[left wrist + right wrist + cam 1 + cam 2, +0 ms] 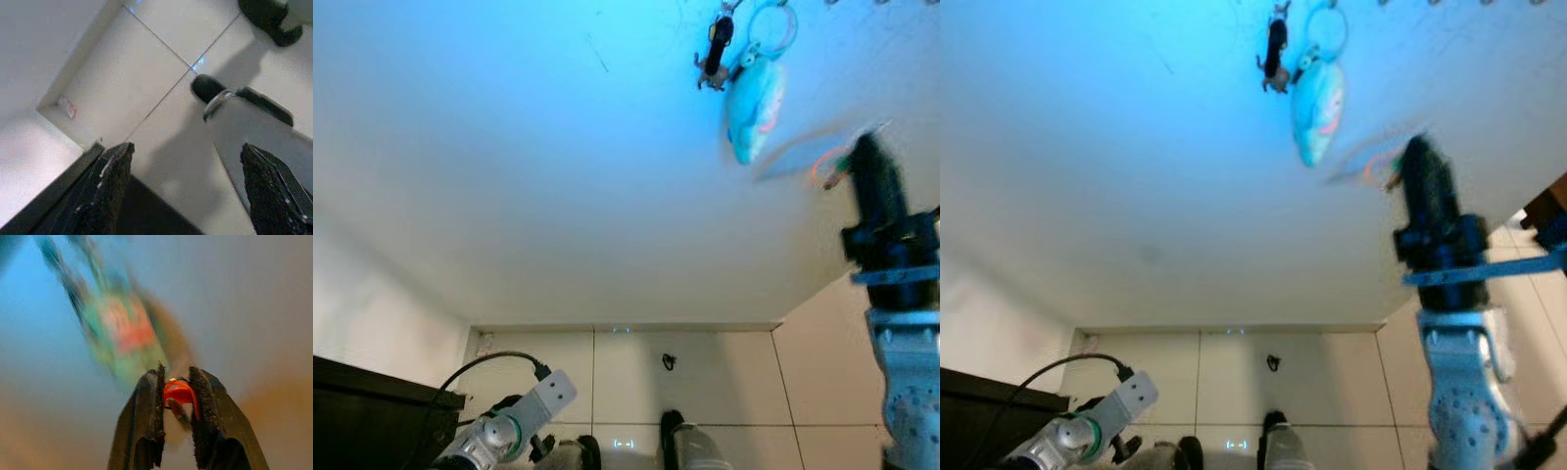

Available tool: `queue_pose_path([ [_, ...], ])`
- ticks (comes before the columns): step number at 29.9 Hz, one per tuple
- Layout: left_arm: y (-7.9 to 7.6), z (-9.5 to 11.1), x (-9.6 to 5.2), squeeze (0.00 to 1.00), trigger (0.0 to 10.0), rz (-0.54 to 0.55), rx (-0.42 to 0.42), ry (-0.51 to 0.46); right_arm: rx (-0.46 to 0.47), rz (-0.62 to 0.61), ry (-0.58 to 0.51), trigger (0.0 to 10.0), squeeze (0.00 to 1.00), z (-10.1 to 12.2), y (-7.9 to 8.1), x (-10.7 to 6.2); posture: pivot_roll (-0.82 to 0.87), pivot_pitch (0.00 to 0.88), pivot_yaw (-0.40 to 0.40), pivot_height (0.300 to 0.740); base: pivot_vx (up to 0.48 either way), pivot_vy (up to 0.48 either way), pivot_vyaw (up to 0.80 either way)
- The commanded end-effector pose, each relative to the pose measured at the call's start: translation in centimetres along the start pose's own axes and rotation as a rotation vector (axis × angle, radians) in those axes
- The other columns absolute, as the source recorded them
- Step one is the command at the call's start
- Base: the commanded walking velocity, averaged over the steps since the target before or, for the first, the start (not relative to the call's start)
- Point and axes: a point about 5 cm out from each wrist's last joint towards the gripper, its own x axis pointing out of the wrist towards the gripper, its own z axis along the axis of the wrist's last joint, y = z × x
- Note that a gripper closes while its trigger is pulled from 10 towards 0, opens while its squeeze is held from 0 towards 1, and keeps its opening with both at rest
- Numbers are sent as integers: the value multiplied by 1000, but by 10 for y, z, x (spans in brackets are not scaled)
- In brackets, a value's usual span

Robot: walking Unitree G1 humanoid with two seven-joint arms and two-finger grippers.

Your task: Hang keys on a hook

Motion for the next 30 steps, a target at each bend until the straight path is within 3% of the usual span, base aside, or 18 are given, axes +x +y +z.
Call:
queue_pose_path([
  [1, -7, -7, -2, 0, 10000, 25, -17, -34, -100, -94, 193, 10000, 0, -27, -20, -20, -189, 213, 85, 740, 0, 0, 0],
  [2, -4, -3, -3, 0, 10000, 88, 2, -86, -85, -137, 286, 10000, 0, -42, -30, -34, -186, 214, 79, 740, 0, 0, 0],
  [5, -1, 3, -5, 0, 10000, 168, 46, -158, -46, -162, 361, 10000, 0, -57, -36, -47, -177, 216, 73, 740, 0, 0, 0],
  [8, 0, 9, -6, 0, 10000, 182, 108, -209, 18, -112, 345, 10000, 0, -64, -27, -42, -171, 215, 72, 740, 0, 0, 0],
  [9, 15, 14, -15, 0, 10000, 185, 103, -310, 67, -80, 324, 10000, 0, -66, -20, -35, -166, 212, 69, 740, 0, 0, 0],
  [10, 15, 14, -15, 0, 10000, 185, 103, -310, 67, -80, 324, 10000, 0, -66, -20, -35, -166, 212, 69, 740, 0, 0, 0],
  [13, 35, 45, -37, 0, 10000, 141, 34, -533, 215, -5, 277, 10000, 0, -75, -4, -17, -153, 201, 63, 740, 0, 0, 0],
  [15, 34, 52, -38, 0, 10000, 126, 3, -562, 236, 12, 276, 10000, 0, -78, -1, -15, -153, 200, 63, 740, 0, 0, 0],
  [16, 38, 70, -42, 0, 10000, 149, -117, -635, 300, 4, 279, 10000, 0, -86, -1, -14, -153, 197, 61, 740, 0, 0, 0],
  [18, 38, 70, -42, 0, 10000, 149, -117, -635, 300, 4, 279, 10000, 0, -86, -1, -14, -153, 197, 61, 740, 0, 0, 0],
  [20, 53, 88, -52, 0, 10000, 290, -187, -738, 352, -29, 298, 10000, 0, -99, -4, -19, -150, 195, 60, 740, 0, 0, 0],
  [21, 53, 88, -52, 0, 10000, 290, -187, -738, 352, -29, 298, 10000, 0, -99, -4, -19, -150, 195, 60, 740, 0, 0, 0],
  [23, 70, 107, -69, 0, 10000, 483, -143, -844, 434, -66, 290, 10000, 0, -110, -6, -21, -149, 197, 65, 740, 0, 0, 0],
  [25, 70, 107, -69, 0, 10000, 483, -143, -844, 434, -66, 290, 10000, 0, -110, -6, -21, -149, 197, 65, 740, 0, 0, 0],
  [27, 71, 118, -80, 0, 10000, 528, -101, -901, 492, -64, 269, 10000, 0, -114, -2, -18, -150, 199, 68, 740, 0, 0, 0],
  [30, 66, 129, -88, 0, 10000, 501, -133, -943, 532, -11, 258, 10000, 0, -118, 9, -7, -145, 202, 70, 740, 0, 0, 0],
])
